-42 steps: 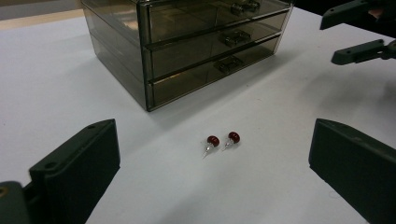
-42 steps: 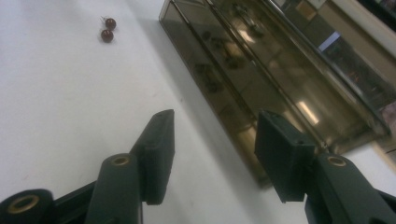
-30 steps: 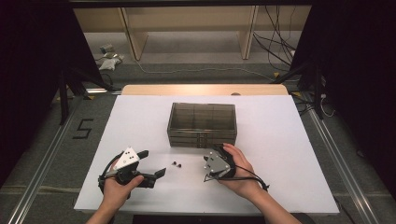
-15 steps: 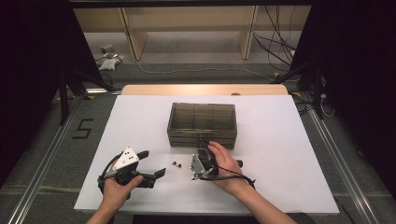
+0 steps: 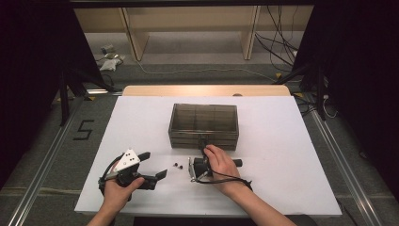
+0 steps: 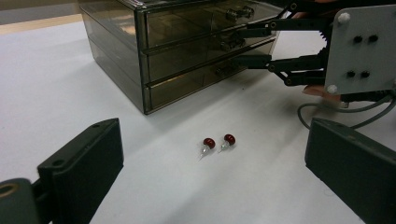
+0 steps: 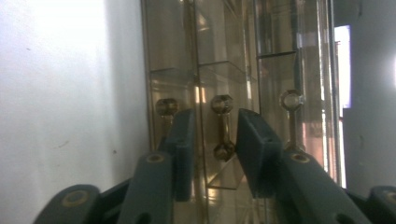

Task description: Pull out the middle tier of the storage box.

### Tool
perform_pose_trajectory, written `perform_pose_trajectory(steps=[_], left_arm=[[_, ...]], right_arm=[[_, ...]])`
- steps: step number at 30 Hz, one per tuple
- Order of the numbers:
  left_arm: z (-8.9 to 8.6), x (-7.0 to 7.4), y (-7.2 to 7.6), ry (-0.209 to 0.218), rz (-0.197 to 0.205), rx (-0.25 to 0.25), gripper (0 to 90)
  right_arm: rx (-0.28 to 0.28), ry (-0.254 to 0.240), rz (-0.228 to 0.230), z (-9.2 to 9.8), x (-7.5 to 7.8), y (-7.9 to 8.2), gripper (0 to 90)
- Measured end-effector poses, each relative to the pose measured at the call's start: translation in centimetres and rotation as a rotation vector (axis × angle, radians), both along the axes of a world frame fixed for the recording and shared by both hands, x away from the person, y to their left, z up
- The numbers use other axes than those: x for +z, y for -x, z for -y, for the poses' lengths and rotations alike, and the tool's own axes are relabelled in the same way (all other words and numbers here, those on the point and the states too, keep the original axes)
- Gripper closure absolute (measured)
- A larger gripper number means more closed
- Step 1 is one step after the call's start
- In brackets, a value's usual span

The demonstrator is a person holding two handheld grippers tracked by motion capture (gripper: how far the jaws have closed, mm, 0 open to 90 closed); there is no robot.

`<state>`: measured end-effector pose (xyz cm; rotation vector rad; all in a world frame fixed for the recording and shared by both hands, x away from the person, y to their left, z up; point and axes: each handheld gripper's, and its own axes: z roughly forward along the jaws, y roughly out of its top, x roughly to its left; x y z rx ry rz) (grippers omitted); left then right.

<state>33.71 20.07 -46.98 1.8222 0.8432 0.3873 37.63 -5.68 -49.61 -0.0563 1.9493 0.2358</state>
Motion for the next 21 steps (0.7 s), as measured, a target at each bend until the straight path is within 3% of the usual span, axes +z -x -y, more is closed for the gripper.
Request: perform_pose_trajectory(steps=[17,21], left_arm=[[-0.1,0.0,0.0,-0.003,0.004,0.002,5.0],[-0.1,0.1,0.1,0.001,0.007,0.005,5.6]], right_arm=[[-0.026,0.107,0.15,-0.9,-1.4,0.4,79.2],[-0.027,0.106,0.157,-0.9,-1.6,0.4,80.6]])
